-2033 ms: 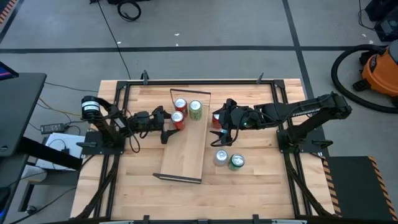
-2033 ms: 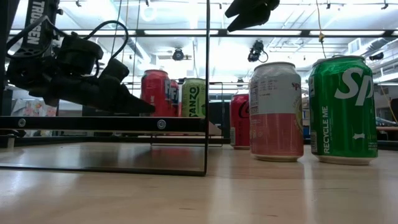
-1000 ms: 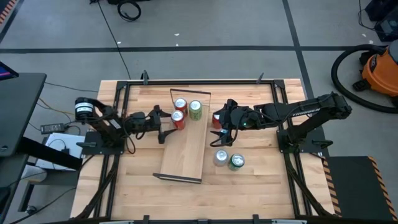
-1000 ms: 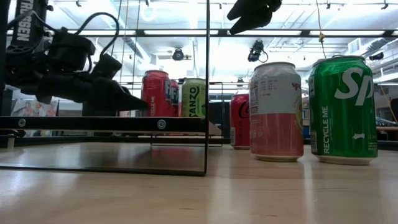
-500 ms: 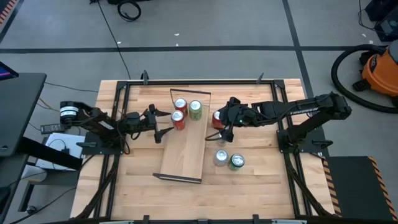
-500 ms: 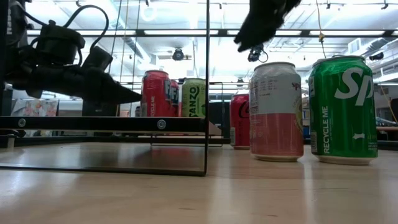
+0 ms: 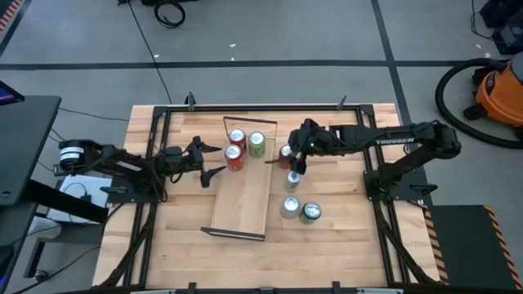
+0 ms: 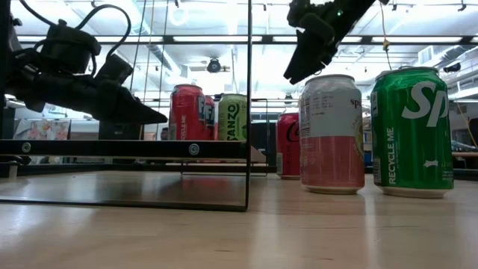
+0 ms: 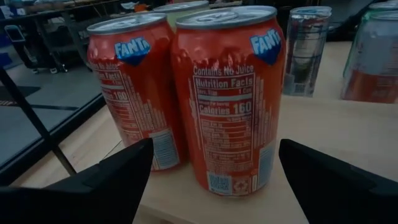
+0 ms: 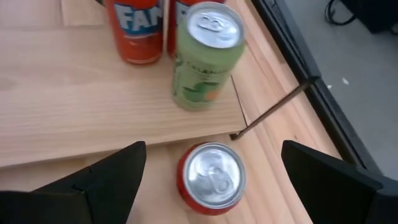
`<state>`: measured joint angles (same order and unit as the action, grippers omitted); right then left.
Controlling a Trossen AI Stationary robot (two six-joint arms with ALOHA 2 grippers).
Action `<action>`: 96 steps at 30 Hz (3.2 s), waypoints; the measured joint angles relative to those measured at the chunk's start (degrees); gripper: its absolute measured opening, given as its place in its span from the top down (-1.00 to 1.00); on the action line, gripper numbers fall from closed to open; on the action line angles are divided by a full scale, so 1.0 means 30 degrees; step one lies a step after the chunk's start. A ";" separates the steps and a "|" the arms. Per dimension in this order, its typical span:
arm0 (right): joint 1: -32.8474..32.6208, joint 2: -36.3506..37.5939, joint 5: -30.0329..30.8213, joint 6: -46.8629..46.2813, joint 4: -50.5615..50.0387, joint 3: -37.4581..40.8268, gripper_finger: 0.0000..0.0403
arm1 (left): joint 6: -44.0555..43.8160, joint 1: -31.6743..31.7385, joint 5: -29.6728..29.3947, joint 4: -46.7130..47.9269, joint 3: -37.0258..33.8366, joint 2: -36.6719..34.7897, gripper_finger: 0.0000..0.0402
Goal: Place canned beverage on shelf
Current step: Put the red and black soda can on the shelf
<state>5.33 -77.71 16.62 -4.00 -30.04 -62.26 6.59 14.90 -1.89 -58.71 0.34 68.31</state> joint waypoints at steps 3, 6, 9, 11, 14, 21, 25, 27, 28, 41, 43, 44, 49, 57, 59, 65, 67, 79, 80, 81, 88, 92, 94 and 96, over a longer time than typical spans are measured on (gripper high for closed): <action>0.0599 0.0000 -0.0428 0.0011 0.0000 0.0000 -0.91 | -0.0002 0.0000 0.0000 0.0835 0.0000 -0.0922 -0.79; 0.0993 -0.0213 -0.0782 -0.0025 0.0048 0.0000 -0.91 | 0.0000 0.0000 -0.0007 0.2354 0.0104 -0.1952 -0.79; 0.1237 -0.1127 -0.0972 -0.0025 -0.0124 -0.0123 -0.91 | -0.0007 0.0000 -0.0007 0.4316 0.0670 -0.3043 -0.79; 0.1269 -0.2008 -0.1004 0.0171 -0.0331 -0.0424 -0.91 | 0.0000 0.0000 -0.0007 0.6045 0.1147 -0.3892 -0.79; 0.1251 -0.3162 -0.0997 0.0266 -0.1025 -0.1166 -0.91 | -0.0007 0.0000 -0.0015 0.8835 0.2103 -0.4914 -0.79; 0.1544 -0.4885 -0.0990 0.0554 -0.3208 -0.3255 -0.91 | -0.0186 0.0000 -0.0015 1.6364 0.4786 -0.6982 -0.79; 0.1823 -0.5013 -0.1029 0.0857 -0.3508 -0.3708 -0.91 | -0.0759 -0.0005 -0.0022 1.9162 0.5726 -0.7735 -0.79; 0.2074 -0.5027 -0.1648 0.0827 -0.3617 -0.3708 -0.91 | -0.1047 -0.0007 -0.0108 2.0062 0.5959 -0.8148 -0.79; 0.2199 -0.5027 -0.2035 0.0745 -0.3747 -0.3708 -0.91 | -0.1224 -0.0007 -0.0193 2.0357 0.6028 -0.8336 -0.79; 0.2729 -0.5569 -0.3293 0.0779 -0.4049 -0.3577 -0.91 | -0.3497 -0.1506 -0.0888 2.0175 0.6066 -1.0222 -0.79; 0.2722 -0.5939 -0.3491 0.0836 -0.4204 -0.3570 -0.91 | -0.3483 -0.1859 -0.1437 2.0466 0.6354 -1.0212 -0.79; 0.2722 -0.6127 -0.3501 0.0848 -0.4191 -0.3570 -0.91 | -0.3470 -0.2052 -0.1625 2.0617 0.6613 -1.0186 -0.79; 0.2932 -0.6724 -0.3678 0.0837 -0.4783 -0.3570 -0.91 | -0.3256 -0.3168 -0.2008 2.1117 0.7636 -1.0181 -0.79; 0.3334 -0.6936 -0.3879 0.0841 -0.4806 -0.3570 -0.68 | -0.3132 -0.4276 -0.2011 2.1117 0.8145 -1.0161 -0.79; 0.3327 -0.6936 -0.3679 0.0819 -0.4771 -0.3570 -0.60 | -0.3283 -0.4301 -0.2018 2.1243 0.8145 -1.0161 -0.79; 0.3192 -0.6987 -0.3555 0.0492 -0.6173 -0.4315 -0.60 | -0.3424 -0.4291 -0.2836 2.1690 0.8145 -1.0154 -0.79; 0.2970 -0.6987 -0.3476 0.0404 -0.6765 -0.5110 -0.63 | -0.3429 -0.4284 -0.2999 2.1768 0.8145 -1.0149 -0.79; 0.0772 -0.6936 -0.3482 -0.0350 -0.9690 -0.9847 -0.64 | -0.3528 -0.4284 -0.3505 2.2047 0.8145 -1.0147 -0.79; 0.0607 -0.6936 -0.3613 -0.0456 -0.9435 -1.0001 -0.64 | -0.3526 -0.4284 -0.3508 2.2049 0.8145 -1.0147 -0.79; 0.0460 -0.6936 -0.3842 -0.0554 -0.9137 -1.0086 -0.64 | -0.3526 -0.4284 -0.3512 2.2046 0.8145 -1.0147 -0.79; -0.0350 -0.7378 -0.4130 -0.0966 -0.7317 -1.0105 -0.64 | -0.3519 -0.4284 -0.3512 2.1926 0.8138 -1.0147 -0.79; -0.0761 -0.8339 -0.3948 -0.0866 -0.7040 -1.0816 -0.64 | -0.3512 -0.4284 -0.3730 2.1916 0.8138 -1.0147 -0.79; -0.0834 -0.8898 -0.3999 -0.0833 -0.7144 -1.1464 -0.64 | -0.3512 -0.4284 -0.3851 2.1936 0.8138 -1.0147 -0.79; -0.0857 -0.9572 -0.3997 -0.0659 -0.7490 -1.2149 -0.64 | -0.3512 -0.4277 -0.3869 2.1920 0.8138 -1.0147 -0.79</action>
<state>2.76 -106.43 4.63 -5.97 -52.51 -98.71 -3.95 2.07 -13.50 7.05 24.75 37.87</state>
